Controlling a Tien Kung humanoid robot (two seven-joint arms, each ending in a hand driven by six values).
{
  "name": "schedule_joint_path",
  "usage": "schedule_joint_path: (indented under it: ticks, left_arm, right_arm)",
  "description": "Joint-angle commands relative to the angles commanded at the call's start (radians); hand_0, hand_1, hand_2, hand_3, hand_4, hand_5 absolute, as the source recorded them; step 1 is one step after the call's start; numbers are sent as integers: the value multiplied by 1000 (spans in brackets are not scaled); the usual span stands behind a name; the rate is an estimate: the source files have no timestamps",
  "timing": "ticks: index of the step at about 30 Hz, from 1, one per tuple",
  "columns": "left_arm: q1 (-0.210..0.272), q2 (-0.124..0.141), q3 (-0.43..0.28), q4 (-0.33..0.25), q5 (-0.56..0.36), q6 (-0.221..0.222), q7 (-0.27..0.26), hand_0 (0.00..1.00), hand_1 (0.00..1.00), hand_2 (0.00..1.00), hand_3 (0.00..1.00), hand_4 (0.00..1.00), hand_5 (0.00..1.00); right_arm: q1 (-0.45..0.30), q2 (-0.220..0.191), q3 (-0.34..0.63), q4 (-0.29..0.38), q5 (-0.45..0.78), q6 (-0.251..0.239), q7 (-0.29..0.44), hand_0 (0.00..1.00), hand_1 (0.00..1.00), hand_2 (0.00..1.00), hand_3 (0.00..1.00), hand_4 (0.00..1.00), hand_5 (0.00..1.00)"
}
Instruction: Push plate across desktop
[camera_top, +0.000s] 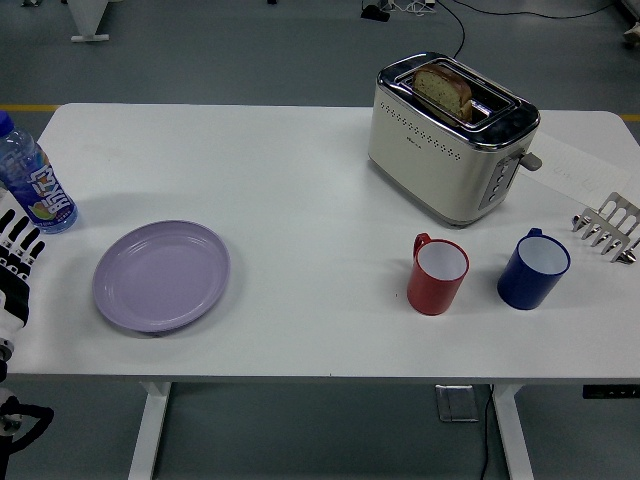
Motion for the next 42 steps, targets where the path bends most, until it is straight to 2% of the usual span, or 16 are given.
schedule_joint_path:
  ticks: [2,5,6,15,33,42]
  left_arm:
    - [-1,-3,1,2,-2,0,-1,853,868,885,871,615,998]
    - [-5,-20,4,15,-17,-4,-10,853,868,885,871,615,998]
    - [-6,-24,7,19,-22,-5,-13,821,845,857,832,607,998]
    - [-22,-63,37,54,-60,-20,-31,812,836,842,816,604,998]
    - [-30,-87,77,68,-106,-27,-46,790,821,823,794,613,998]
    - [-31,-95,155,74,-142,-20,-71,794,817,820,786,607,998]
  right_arm:
    - [0,0,0,0,-1,0,0,588,526,612,604,325,550]
    - [1,0,1,0,-3,0,-1,588,526,612,604,325,550]
    - [1,0,2,0,-4,0,-1,588,525,612,604,325,550]
    - [1,1,8,1,-16,-1,-6,587,525,612,604,326,550]
    - [-1,0,14,2,-29,-1,-10,587,525,611,604,327,550]
    - [-6,1,24,4,-49,-3,-19,587,525,611,604,327,550]
